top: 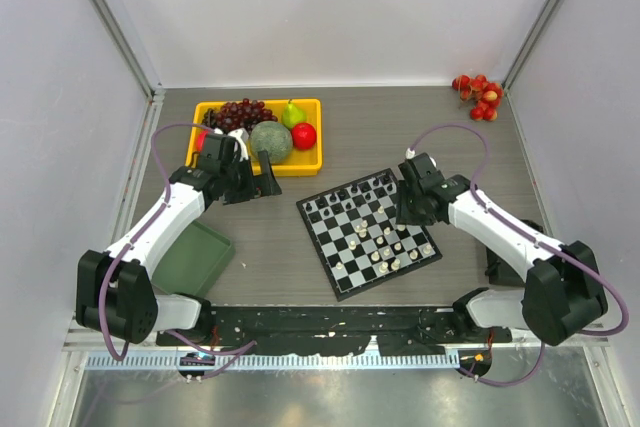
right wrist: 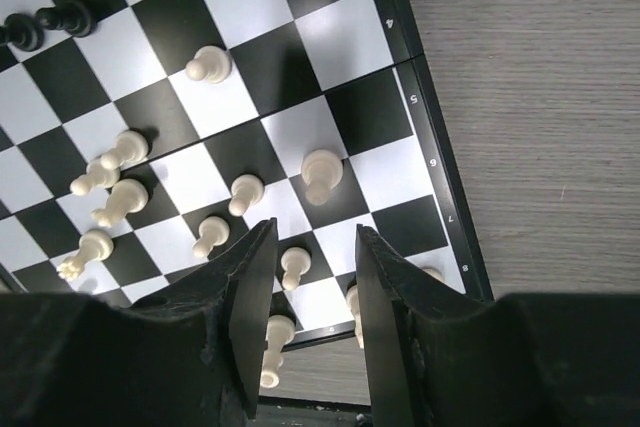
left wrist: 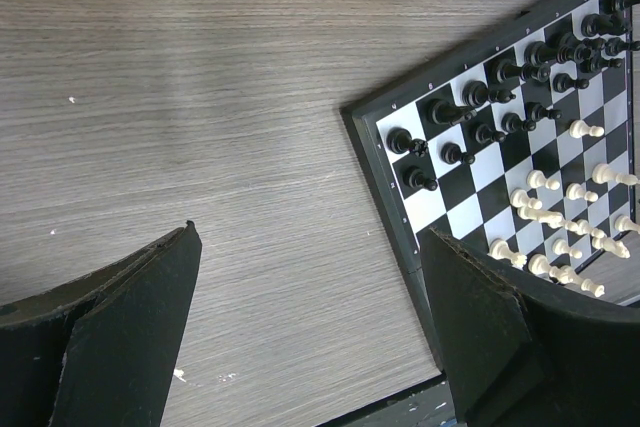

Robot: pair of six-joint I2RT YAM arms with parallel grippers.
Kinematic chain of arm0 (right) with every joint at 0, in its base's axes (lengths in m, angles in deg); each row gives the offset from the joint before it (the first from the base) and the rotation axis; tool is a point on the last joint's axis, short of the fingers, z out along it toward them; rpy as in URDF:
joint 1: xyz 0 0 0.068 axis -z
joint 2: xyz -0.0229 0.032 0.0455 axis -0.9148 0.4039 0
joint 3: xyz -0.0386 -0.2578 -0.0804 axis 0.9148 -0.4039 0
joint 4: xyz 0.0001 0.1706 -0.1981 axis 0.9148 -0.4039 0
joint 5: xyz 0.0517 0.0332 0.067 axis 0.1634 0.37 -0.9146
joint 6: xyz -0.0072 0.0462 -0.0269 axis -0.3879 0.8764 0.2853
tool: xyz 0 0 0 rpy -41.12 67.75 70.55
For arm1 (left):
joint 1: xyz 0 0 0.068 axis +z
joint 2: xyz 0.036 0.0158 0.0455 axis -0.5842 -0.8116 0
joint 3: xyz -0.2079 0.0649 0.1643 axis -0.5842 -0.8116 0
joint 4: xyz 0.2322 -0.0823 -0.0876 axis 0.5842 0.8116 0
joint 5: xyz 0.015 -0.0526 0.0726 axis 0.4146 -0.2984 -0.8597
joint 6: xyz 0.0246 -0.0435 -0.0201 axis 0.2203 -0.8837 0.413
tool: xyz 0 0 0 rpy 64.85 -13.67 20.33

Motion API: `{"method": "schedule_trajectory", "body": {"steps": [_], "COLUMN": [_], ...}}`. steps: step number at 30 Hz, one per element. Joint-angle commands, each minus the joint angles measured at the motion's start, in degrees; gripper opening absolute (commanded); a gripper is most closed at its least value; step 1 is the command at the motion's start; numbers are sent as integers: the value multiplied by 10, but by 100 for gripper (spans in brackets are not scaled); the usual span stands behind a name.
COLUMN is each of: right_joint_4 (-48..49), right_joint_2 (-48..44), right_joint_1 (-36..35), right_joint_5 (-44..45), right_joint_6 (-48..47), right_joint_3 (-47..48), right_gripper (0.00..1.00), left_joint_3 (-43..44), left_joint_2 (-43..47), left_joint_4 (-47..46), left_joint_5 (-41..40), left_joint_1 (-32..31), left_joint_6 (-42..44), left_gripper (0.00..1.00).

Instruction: Set up the chess pieces on the board

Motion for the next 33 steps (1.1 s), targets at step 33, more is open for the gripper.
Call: {"method": "schedule_trajectory", "body": {"steps": [33], "right_joint_4": [-10], "right_joint_2": [-133], "right_joint_1": [17], "right_joint_5": [-104], "right_joint_6": [-29], "right_joint_3": [-73], "right_gripper": [11], "left_joint_3": [11], "left_joint_2": [-4], "left_joint_4": [-20], "left_joint_5": [11], "left_joint_1": [-2], "left_joint_6": [-6], "left_gripper": [99]}}
